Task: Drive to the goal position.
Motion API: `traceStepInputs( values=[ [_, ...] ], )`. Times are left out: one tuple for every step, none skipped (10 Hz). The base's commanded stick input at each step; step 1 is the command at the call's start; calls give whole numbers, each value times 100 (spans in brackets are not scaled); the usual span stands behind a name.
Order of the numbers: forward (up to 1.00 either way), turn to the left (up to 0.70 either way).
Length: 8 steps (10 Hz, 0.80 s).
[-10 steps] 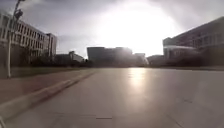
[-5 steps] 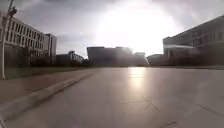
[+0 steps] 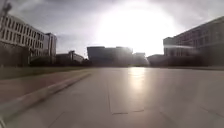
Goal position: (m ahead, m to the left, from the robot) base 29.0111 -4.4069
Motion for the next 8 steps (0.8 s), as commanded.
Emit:
traceStepInputs(
  values=[
    [70,0],
    [70,21],
    [70,35],
    [70,23],
    [70,3],
    [70,0],
    [70,0],
    [70,0]
  ],
)
